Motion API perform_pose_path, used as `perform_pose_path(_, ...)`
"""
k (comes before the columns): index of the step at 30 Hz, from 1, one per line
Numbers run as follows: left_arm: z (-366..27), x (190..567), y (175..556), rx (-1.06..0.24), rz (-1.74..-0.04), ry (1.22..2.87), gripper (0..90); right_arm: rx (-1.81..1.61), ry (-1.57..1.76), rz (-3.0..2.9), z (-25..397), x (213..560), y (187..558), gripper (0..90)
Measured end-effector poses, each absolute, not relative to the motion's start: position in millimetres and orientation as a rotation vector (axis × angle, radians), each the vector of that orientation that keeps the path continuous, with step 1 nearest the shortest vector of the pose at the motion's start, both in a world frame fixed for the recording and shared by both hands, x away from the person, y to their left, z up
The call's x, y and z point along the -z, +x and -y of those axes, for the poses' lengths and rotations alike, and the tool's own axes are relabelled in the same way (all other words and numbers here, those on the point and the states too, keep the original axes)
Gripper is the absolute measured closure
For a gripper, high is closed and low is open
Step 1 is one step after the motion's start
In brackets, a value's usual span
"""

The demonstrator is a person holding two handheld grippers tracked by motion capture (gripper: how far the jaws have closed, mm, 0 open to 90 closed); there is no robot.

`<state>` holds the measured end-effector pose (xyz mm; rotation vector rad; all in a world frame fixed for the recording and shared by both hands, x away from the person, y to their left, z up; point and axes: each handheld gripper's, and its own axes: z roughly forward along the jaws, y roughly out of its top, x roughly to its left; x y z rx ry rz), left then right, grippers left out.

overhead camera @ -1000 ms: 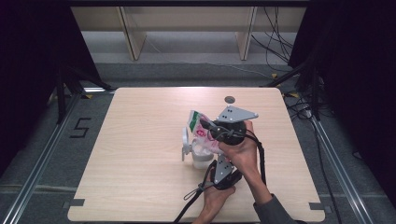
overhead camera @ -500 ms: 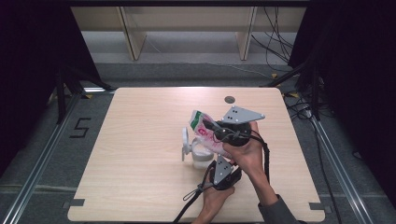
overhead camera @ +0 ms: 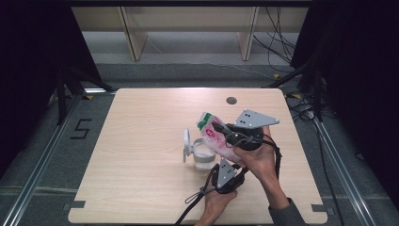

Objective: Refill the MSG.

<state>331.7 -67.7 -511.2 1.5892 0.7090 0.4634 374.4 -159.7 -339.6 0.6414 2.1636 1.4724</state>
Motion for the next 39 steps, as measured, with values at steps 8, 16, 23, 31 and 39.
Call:
perform_pose_path(8, 65.6, 513.4, 331.8, -0.463, -0.7, 1.613, 75.0, -1.55, 0.663, -2.146, 173.6, 340.5, 373.4, 90.0)
perform_pose_path(16, 61.7, 515.1, 329.7, -0.469, -0.709, 1.644, 73.7, -1.597, 0.674, -2.113, 186.0, 341.3, 371.8, 90.0)
perform_pose_path(23, 55.8, 515.2, 330.2, -0.474, -0.722, 1.64, 72.7, -1.648, 0.683, -2.113, 189.6, 341.1, 370.9, 90.0)
perform_pose_path(31, 50.0, 518.2, 331.9, -0.467, -0.728, 1.629, 69.7, -1.69, 0.691, -2.09, 195.5, 343.5, 374.4, 90.0)
perform_pose_path(39, 47.0, 517.9, 330.7, -0.459, -0.754, 1.639, 66.4, -1.764, 0.782, -2.063, 202.8, 348.4, 375.6, 90.0)
